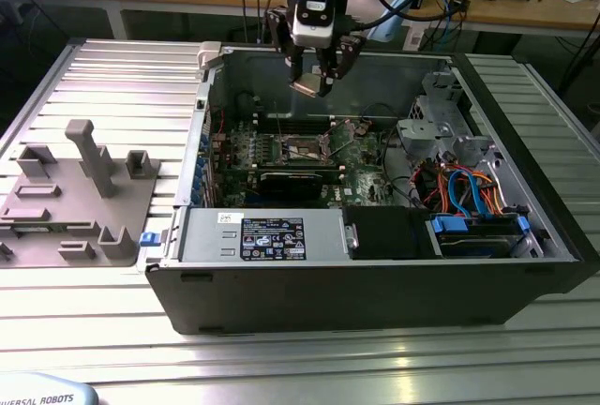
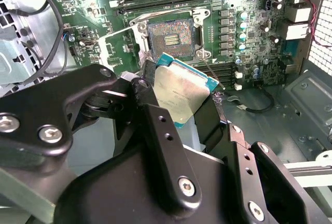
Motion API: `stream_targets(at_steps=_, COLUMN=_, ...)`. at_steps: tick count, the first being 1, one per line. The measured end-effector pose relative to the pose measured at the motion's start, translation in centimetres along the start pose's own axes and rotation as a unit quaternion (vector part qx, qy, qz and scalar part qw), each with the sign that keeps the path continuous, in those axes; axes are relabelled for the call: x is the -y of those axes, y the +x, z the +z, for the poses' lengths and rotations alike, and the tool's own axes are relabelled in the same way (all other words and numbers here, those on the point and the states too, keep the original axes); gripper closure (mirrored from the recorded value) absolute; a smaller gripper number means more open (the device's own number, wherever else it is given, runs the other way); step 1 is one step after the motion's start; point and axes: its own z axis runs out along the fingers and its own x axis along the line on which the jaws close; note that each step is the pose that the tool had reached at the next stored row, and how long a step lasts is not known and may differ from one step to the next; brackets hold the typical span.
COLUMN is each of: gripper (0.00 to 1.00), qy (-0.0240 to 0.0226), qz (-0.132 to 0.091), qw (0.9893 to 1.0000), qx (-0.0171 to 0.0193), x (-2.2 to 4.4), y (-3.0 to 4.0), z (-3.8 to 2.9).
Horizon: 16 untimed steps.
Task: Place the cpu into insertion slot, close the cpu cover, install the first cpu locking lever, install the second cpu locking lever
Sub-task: 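Place the cpu into insertion slot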
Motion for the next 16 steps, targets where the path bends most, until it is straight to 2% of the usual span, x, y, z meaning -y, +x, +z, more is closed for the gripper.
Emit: stream_targets(at_steps=16, gripper=0.46, qy=-0.0001, qz=0.022, qw=0.9998, qx=0.0012, x=0.00, y=0.00, z=0.01)
